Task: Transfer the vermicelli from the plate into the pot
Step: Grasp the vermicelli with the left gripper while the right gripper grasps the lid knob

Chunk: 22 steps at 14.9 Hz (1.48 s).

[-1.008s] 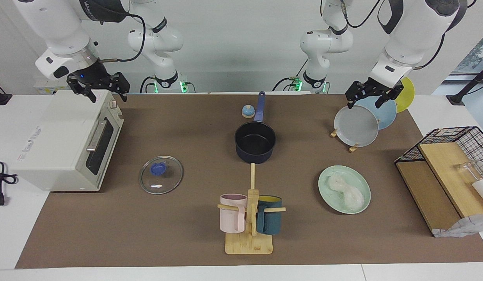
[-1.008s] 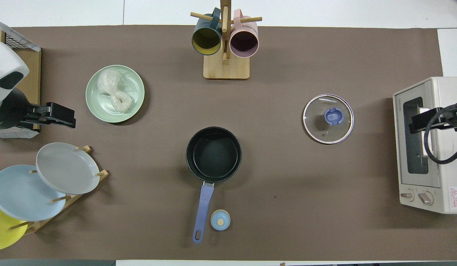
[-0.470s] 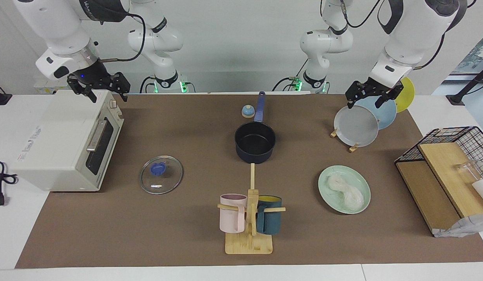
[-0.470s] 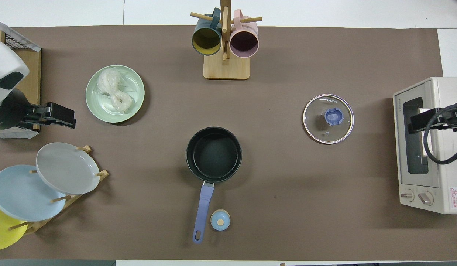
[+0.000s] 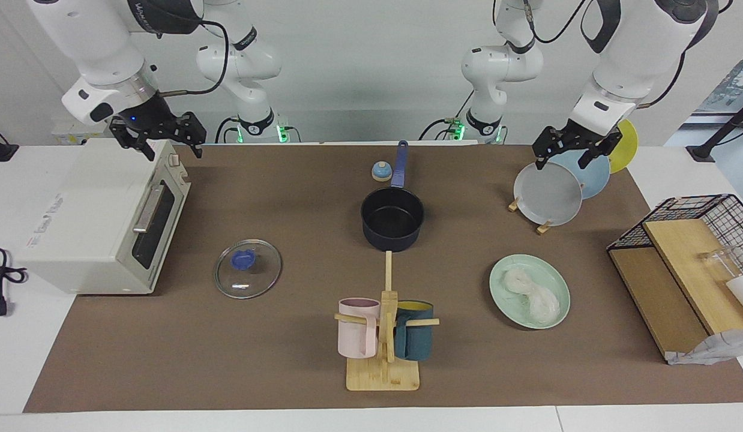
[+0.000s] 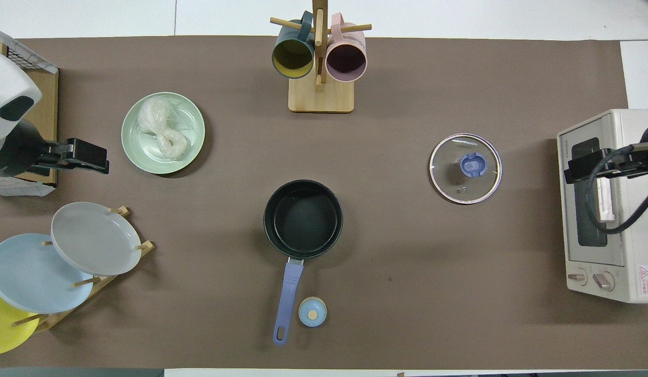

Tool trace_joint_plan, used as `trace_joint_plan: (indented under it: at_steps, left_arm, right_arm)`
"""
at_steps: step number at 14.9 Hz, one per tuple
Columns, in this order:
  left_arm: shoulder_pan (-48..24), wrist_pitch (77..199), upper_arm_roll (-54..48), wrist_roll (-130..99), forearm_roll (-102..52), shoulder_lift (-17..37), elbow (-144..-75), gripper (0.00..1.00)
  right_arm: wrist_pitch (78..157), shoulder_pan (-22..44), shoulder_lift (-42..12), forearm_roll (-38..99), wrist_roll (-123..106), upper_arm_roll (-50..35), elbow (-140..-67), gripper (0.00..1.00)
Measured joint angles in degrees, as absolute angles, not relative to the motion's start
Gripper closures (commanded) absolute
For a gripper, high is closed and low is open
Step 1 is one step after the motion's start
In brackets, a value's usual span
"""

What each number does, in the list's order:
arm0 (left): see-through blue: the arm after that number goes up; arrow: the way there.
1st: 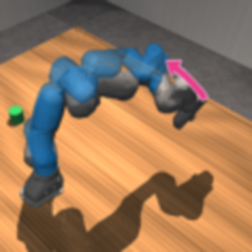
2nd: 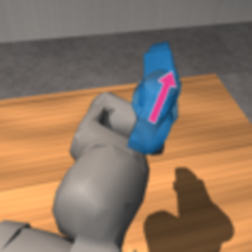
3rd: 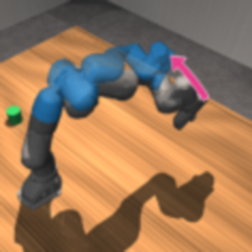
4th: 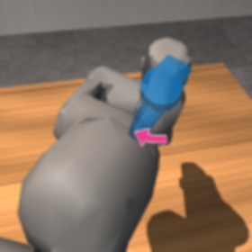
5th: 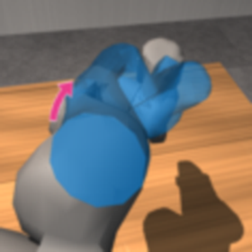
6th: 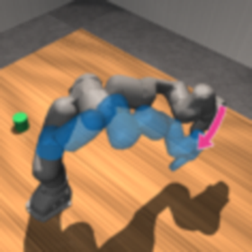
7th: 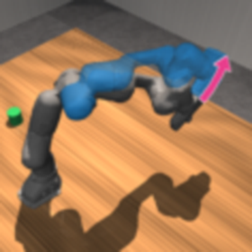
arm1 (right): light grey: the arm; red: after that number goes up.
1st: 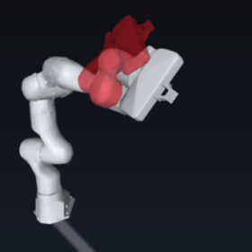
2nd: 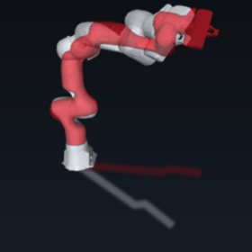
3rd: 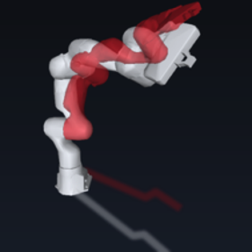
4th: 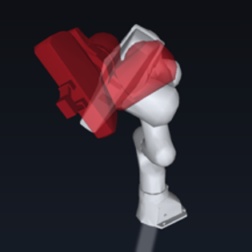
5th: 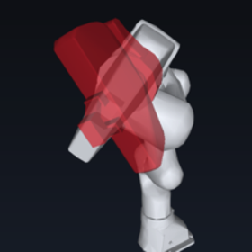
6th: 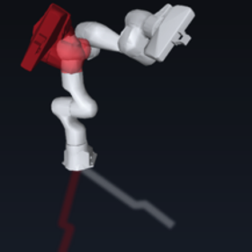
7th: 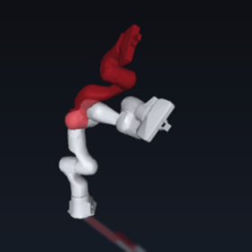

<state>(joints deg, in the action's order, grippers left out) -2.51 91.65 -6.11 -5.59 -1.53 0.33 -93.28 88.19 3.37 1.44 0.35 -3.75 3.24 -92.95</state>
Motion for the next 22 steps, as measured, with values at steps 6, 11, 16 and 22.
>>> trace_joint_plan:
  at_steps: [6,11,16,22]
  left_arm:
    - [-2.3,106.6,-6.0,-6.6,-1.6,19.8,-91.4,0.00]
    - [-2.1,114.2,-5.9,-12.5,-1.7,27.3,-90.1,0.00]
    - [-1.9,120.3,-5.7,-18.1,-1.5,28.7,-90.5,0.00]
    - [-1.9,120.9,-4.8,-18.4,-1.4,29.8,-91.3,0.00]
  right_arm:
    - [103.3,7.1,-6.3,0.5,-2.7,2.8,-97.9,0.00]
    - [122.4,8.5,-9.6,0.5,-1.7,2.8,-110.9,0.00]
    - [125.3,8.0,-13.3,0.5,-1.7,2.9,-113.4,0.00]
    - [126.7,8.2,-15.2,0.5,-1.7,2.8,-113.3,0.00]
